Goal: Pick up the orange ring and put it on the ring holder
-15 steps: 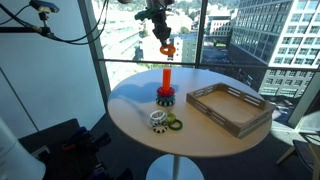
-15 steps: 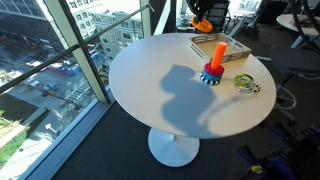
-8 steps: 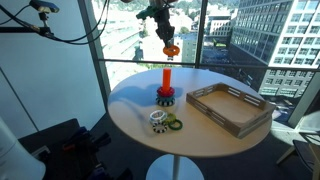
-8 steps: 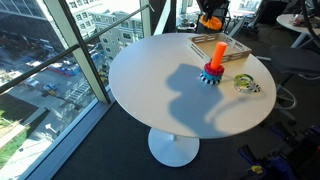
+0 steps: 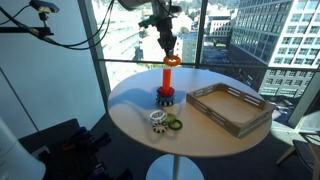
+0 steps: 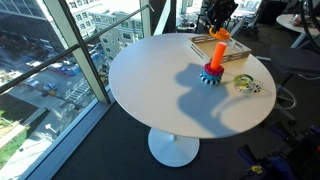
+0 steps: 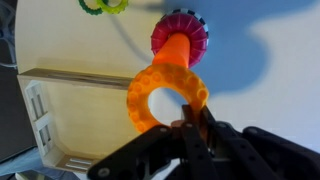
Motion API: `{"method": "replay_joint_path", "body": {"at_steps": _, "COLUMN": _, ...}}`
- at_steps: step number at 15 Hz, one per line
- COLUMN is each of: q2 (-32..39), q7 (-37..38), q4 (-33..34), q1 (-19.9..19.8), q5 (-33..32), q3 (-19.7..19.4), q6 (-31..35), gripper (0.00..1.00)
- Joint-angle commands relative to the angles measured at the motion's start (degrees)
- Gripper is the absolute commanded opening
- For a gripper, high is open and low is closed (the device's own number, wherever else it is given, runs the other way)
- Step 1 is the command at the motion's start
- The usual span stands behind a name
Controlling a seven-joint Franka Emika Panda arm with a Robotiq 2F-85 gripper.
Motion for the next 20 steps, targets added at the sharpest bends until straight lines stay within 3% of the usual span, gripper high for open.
{"method": "replay_joint_path", "body": {"at_steps": 1, "q2": -1.3, "q7": 0.7, "q4": -1.6, "q1": -0.3, "q5": -0.6, "q3": 0.2, "q6": -3.0, "gripper": 0.06}}
{"method": "replay_joint_path", "body": {"at_steps": 6, "q2": -1.5, "q7": 0.7, "q4": -2.6, "q1": -0.2, "q5": -0.9, "q3": 0.3, "q6": -4.9, "gripper": 0.06}}
{"method": "replay_joint_path", "body": {"at_steps": 15, "q2": -1.3, "q7": 0.4, "q4": -4.1, "q1": 0.2, "q5": -1.7, "q3": 0.7, "q6": -1.2, "gripper": 0.05}}
{"method": "replay_joint_path", "body": {"at_steps": 20, "q2": -1.1, "q7": 1.7, "q4": -3.9, "q1": 0.8, "q5": -5.3, "q3": 0.3, "q6": -1.2, "gripper": 0.05}}
